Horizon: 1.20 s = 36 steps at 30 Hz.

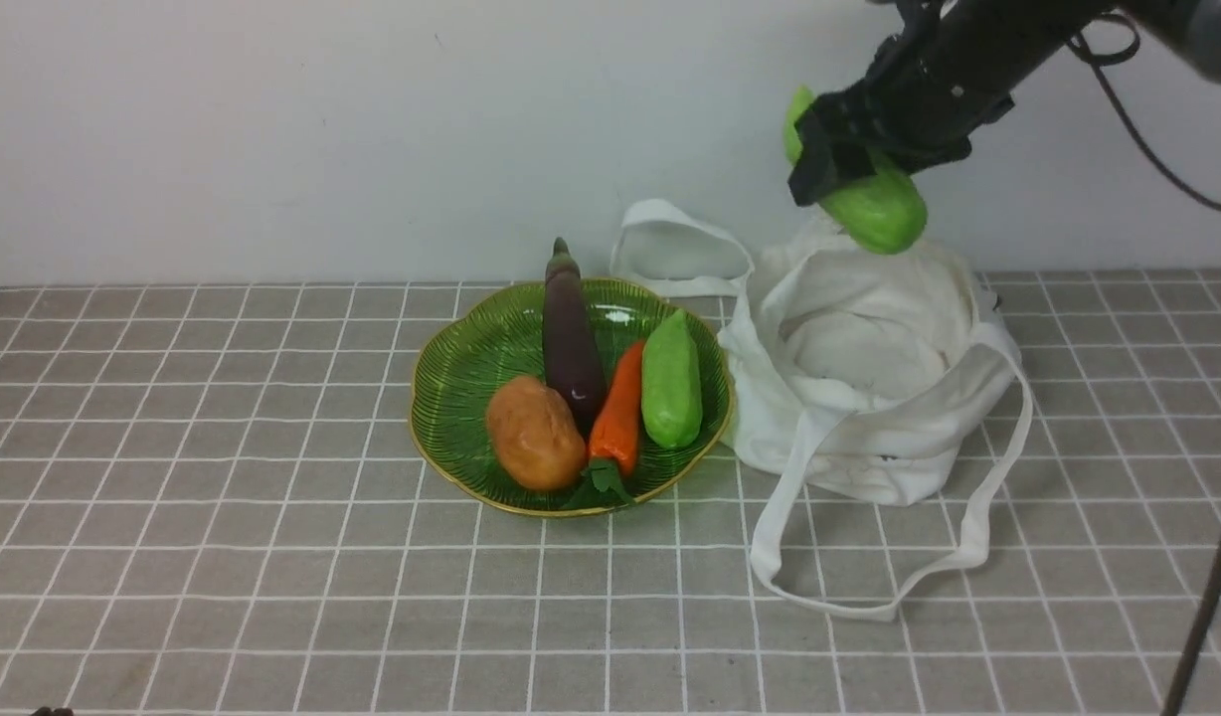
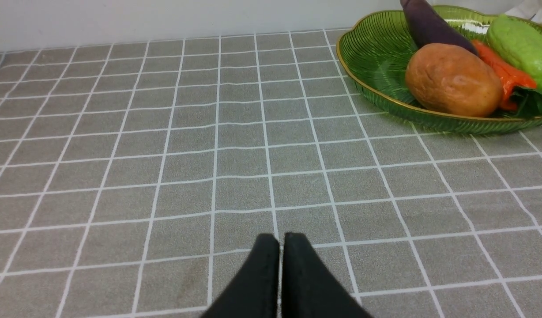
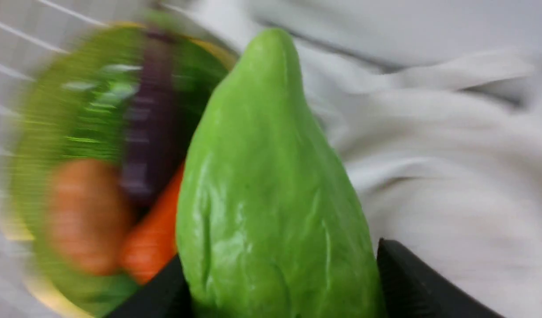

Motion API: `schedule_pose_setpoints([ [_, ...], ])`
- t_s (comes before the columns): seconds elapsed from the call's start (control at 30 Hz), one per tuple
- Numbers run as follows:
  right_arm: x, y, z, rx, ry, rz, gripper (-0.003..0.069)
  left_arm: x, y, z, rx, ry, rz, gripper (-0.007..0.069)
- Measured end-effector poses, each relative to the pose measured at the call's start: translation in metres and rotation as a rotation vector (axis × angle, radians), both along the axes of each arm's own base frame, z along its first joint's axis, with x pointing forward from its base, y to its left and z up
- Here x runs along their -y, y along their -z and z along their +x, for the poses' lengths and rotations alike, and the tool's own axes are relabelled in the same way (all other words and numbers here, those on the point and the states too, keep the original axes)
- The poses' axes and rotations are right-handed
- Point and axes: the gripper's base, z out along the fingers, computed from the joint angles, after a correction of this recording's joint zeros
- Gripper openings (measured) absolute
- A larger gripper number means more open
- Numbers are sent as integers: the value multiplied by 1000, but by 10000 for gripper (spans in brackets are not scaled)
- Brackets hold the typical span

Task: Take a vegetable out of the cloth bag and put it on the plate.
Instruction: Use the right arm to put the chayote into the empty plate on the left

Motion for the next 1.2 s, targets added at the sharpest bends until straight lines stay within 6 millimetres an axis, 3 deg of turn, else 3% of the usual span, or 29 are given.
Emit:
schedule_pose_setpoints([
  [0.07, -12, 6, -6, -52, -14, 71, 437, 0, 0, 0, 0, 0, 0, -5],
  [0.13, -47, 33, -14, -154, -63, 156, 437, 0, 0, 0, 0, 0, 0, -5],
  [0.2, -61, 44, -15, -164, -78, 167, 437, 0, 0, 0, 0, 0, 0, -5],
  [0.23, -84, 62, -15, -166, -92, 179, 437, 0, 0, 0, 0, 0, 0, -5],
  [0.4, -129, 94, -18, -108, -100, 189, 437, 0, 0, 0, 0, 0, 0, -5],
  [0.73, -151, 115, -16, 56, -132, 64, 437, 0, 0, 0, 0, 0, 0, -5],
  [0.8, -156, 130, -18, 46, -155, 24, 443, 0, 0, 0, 0, 0, 0, -5],
  [0.87, -161, 137, -20, 40, -170, 9, 471, 0, 0, 0, 0, 0, 0, -5],
  [1.03, -176, 134, -30, 76, -233, -17, 651, 0, 0, 0, 0, 0, 0, -5],
  [1.2, -178, 119, -29, 87, -266, -39, 689, 0, 0, 0, 0, 0, 0, -5],
])
